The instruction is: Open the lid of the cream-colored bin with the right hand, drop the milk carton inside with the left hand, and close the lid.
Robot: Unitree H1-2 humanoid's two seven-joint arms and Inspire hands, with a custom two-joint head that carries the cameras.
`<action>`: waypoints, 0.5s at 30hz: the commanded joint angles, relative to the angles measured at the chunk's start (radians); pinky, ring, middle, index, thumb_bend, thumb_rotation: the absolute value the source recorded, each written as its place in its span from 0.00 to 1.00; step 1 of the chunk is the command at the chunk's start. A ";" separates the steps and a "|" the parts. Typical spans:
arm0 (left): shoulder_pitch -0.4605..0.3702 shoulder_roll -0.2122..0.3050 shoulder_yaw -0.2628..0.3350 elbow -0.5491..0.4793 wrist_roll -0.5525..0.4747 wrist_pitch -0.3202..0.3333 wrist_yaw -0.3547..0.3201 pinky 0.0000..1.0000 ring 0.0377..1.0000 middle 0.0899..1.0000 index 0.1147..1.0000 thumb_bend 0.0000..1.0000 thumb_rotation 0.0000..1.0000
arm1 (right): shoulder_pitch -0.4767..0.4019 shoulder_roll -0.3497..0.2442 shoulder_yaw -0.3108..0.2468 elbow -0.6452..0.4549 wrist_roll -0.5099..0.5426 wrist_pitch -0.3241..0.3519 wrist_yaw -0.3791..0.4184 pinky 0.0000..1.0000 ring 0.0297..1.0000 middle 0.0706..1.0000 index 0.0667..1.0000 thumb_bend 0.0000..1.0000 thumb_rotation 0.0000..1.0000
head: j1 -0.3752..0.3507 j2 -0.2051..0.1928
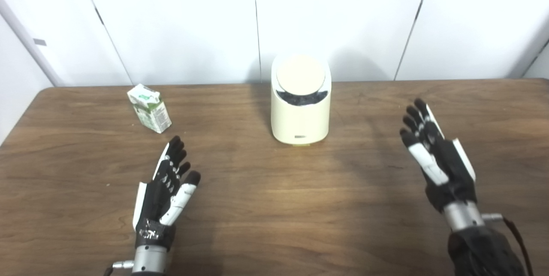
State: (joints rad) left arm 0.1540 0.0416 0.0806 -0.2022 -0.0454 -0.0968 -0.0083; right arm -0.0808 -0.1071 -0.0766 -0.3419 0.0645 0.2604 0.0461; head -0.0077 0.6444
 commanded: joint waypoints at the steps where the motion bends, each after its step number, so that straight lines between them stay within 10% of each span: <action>1: -0.003 0.009 -0.001 -0.020 -0.010 -0.031 -0.008 0.91 0.96 0.96 0.98 0.82 0.59 | -0.053 0.001 0.004 -0.016 -0.011 -0.012 -0.009 0.91 0.99 0.97 0.96 0.82 0.57 | 0.004 -0.018; 15: 0.020 0.006 -0.016 0.012 -0.020 -0.060 -0.026 0.92 0.97 0.98 0.99 0.79 0.53 | -0.201 0.020 0.014 0.098 -0.070 -0.045 -0.055 0.96 0.99 0.96 0.96 0.92 0.50 | 0.015 -0.140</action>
State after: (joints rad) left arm 0.1702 0.0415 0.0710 -0.1864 -0.0586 -0.1170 -0.0257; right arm -0.2207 -0.0916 -0.0665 -0.2238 0.0088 0.2628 0.0012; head 0.0061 0.5048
